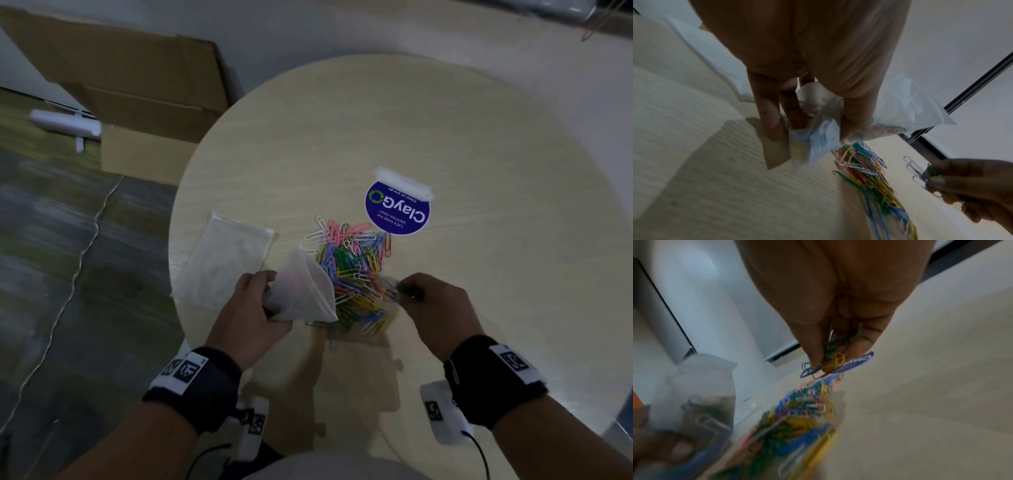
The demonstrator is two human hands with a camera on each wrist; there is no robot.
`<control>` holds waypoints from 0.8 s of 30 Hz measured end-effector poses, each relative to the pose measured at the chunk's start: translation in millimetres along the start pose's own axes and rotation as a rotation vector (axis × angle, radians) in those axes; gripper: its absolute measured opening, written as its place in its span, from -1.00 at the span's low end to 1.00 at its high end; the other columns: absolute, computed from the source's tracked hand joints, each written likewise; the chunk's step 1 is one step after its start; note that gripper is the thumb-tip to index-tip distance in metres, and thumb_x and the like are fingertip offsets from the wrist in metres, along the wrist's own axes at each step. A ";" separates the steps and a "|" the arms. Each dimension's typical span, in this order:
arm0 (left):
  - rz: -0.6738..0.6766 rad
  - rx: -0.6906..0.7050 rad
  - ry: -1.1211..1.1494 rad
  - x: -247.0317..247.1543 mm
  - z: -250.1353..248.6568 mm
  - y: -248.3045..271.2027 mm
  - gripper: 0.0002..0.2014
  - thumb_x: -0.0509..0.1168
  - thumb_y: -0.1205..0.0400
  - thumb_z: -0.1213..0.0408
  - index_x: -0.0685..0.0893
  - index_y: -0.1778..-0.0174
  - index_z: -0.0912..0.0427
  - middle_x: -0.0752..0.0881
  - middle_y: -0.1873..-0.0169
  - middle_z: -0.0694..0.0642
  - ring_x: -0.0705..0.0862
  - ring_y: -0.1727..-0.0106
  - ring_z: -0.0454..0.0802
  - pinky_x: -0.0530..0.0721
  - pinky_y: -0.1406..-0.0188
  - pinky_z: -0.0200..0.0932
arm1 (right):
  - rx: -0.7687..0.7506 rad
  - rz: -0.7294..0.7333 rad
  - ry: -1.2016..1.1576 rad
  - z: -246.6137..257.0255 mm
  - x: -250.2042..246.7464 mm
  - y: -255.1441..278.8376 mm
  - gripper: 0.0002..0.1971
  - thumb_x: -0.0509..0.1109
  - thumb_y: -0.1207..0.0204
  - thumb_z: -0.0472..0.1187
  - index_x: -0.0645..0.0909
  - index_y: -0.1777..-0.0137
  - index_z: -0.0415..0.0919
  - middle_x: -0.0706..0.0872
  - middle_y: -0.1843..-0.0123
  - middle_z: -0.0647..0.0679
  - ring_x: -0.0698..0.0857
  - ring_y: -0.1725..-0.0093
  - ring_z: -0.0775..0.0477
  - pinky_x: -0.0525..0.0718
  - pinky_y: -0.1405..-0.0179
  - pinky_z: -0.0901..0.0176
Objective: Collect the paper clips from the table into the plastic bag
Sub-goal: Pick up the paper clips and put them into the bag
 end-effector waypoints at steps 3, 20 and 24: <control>0.019 0.000 -0.020 3.3 -4.0 -1.5 -0.32 0.60 -0.34 0.25 0.49 -0.36 -0.02 0.47 -0.10 -0.05 0.69 -0.06 0.00 0.73 -0.01 0.04 | -0.032 -0.058 -0.057 16.0 -26.5 5.6 -0.88 0.52 -0.43 -0.07 0.72 0.06 -0.01 0.80 0.18 0.03 0.71 0.16 -0.04 0.57 0.21 0.18; 0.022 0.004 -0.042 11.3 -18.8 -2.2 -0.29 0.62 -0.30 0.23 0.51 -0.37 0.01 0.49 -0.14 -0.05 0.72 -0.01 0.06 0.72 -0.04 0.07 | -0.371 0.120 -0.034 136.7 -3.4 15.6 -0.82 0.42 -0.42 -0.09 0.77 0.04 -0.08 0.84 0.12 -0.06 0.76 0.10 -0.08 0.63 0.10 0.01; 0.016 -0.016 -0.021 9.1 -15.0 -2.1 -0.31 0.62 -0.30 0.26 0.52 -0.34 0.01 0.50 -0.13 -0.06 0.68 -0.03 0.00 0.69 -0.06 -0.01 | -0.381 0.157 -0.170 139.8 -22.2 17.4 -0.71 0.44 -0.46 -0.27 0.75 -0.14 0.03 0.84 0.16 0.08 0.72 0.14 0.19 0.60 0.13 0.34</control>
Point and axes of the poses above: each hand's wrist, its own y-axis away from the middle knuckle, its own x-axis out of the palm, z = x × y, the point moved 9 cm from there along -y, towards the middle knuckle
